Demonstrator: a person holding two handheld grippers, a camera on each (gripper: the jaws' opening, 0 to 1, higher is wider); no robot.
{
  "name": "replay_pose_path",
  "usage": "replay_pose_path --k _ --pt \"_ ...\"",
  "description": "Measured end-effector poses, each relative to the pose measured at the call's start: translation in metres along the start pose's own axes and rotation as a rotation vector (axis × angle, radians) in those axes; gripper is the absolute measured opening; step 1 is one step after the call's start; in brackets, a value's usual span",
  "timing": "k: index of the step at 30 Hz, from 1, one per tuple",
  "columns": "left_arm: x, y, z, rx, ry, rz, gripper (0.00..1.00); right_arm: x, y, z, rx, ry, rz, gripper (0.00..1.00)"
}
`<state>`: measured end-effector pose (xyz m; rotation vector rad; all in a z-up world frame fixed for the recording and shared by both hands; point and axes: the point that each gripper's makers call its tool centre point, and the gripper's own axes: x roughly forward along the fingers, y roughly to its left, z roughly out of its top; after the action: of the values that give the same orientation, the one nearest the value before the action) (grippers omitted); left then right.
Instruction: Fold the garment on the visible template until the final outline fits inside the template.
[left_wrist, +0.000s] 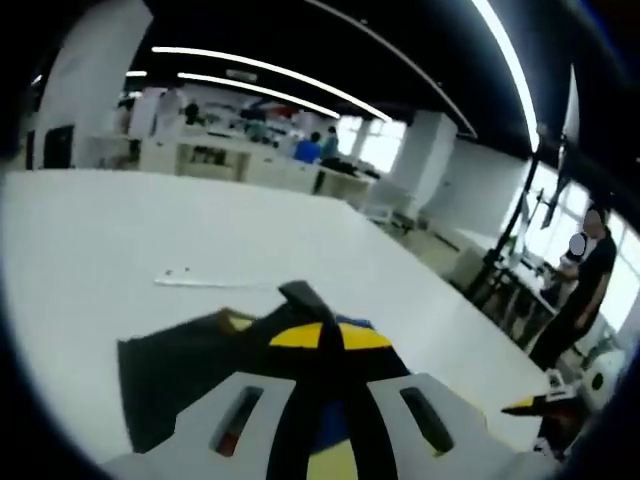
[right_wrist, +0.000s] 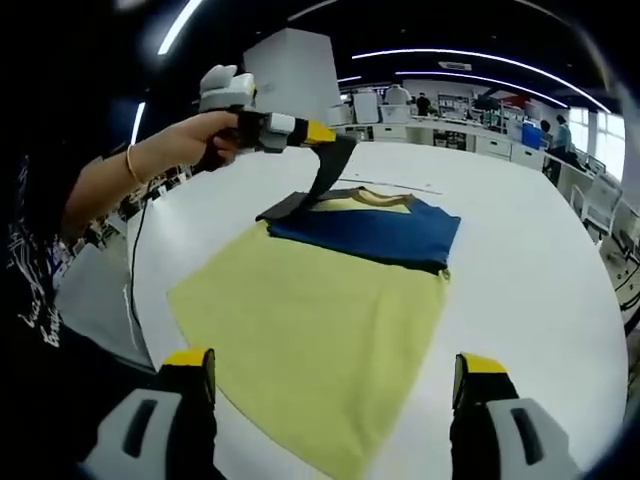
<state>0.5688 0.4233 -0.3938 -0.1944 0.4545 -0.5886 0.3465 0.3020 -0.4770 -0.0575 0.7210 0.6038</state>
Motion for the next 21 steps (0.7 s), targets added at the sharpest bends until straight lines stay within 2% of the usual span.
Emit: replay_pose_path --k 13,21 --pt "0.02 -0.036 -0.014 -0.007 0.04 -0.089 0.01 0.004 0.001 0.003 -0.003 0.007 0.005 0.99" --pt "0.027 -0.066 -0.031 0.032 0.072 -0.16 0.01 0.004 0.001 -0.001 0.004 0.013 0.004 0.99"
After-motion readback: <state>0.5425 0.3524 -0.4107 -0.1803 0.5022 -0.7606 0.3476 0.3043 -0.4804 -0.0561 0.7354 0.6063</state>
